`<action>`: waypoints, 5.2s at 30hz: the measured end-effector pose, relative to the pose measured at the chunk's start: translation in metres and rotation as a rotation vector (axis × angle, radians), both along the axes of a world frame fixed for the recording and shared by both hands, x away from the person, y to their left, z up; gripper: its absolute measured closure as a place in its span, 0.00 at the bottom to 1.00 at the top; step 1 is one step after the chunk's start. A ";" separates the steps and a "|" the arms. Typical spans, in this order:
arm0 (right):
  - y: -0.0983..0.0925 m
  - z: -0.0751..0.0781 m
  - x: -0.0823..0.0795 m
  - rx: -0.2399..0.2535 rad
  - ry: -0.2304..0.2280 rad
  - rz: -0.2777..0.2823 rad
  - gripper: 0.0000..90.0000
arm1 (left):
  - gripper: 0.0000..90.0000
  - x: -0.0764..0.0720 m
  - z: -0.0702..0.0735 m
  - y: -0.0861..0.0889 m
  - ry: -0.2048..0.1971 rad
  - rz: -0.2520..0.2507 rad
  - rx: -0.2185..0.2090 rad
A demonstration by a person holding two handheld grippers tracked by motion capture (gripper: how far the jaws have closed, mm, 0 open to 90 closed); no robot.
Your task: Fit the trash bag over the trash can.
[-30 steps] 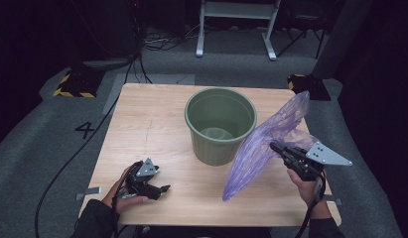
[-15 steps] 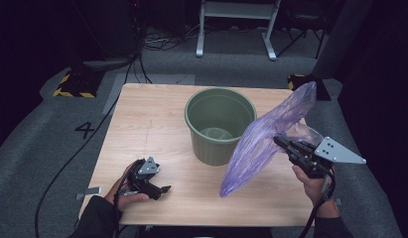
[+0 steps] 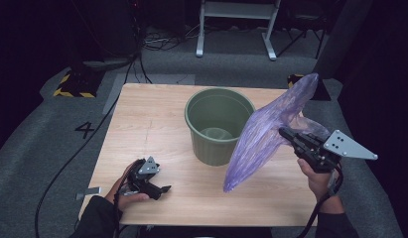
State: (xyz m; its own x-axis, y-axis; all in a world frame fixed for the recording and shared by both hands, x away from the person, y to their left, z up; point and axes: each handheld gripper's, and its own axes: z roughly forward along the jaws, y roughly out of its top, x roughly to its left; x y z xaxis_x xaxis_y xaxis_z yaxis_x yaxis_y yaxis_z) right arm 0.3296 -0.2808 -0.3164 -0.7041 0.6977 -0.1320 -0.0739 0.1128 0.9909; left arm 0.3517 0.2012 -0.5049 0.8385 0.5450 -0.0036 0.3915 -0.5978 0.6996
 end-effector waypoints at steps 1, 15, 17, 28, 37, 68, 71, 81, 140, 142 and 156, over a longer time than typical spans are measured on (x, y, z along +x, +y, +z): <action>0.000 0.001 0.001 0.000 -0.002 -0.004 0.99 | 0.08 0.000 0.000 0.000 0.001 0.001 0.000; 0.002 0.016 0.036 0.022 0.009 -0.087 0.99 | 0.08 0.001 0.001 -0.001 0.006 -0.010 0.012; 0.001 0.018 0.042 0.033 0.016 -0.104 0.99 | 0.08 0.000 0.002 -0.001 0.008 -0.010 0.014; 0.008 0.022 0.064 0.012 0.026 -0.148 0.99 | 0.18 -0.012 0.016 -0.012 -0.054 -0.060 -0.010; 0.020 0.024 0.074 -0.013 0.028 -0.161 0.99 | 0.18 -0.017 0.050 -0.005 -0.143 -0.023 -0.128; 0.034 0.017 0.094 -0.084 0.014 -0.335 0.99 | 0.18 0.005 0.124 -0.015 -0.247 -0.065 -0.286; 0.032 0.014 0.097 -0.077 0.033 -0.334 0.99 | 0.18 0.008 0.126 -0.017 -0.252 -0.056 -0.288; 0.046 -0.001 0.089 -0.155 0.031 -0.285 0.99 | 0.18 0.015 0.140 -0.036 -0.277 -0.056 -0.320; 0.078 -0.009 0.021 -0.322 -0.061 -0.056 0.31 | 1.00 0.047 0.191 -0.112 -0.416 -0.139 -0.210; 0.072 -0.011 0.016 -0.347 -0.072 -0.077 0.29 | 1.00 0.047 0.189 -0.108 -0.419 -0.133 -0.208; 0.051 -0.022 0.027 -0.412 -0.025 -0.125 0.35 | 1.00 0.048 0.180 -0.098 -0.402 -0.158 -0.239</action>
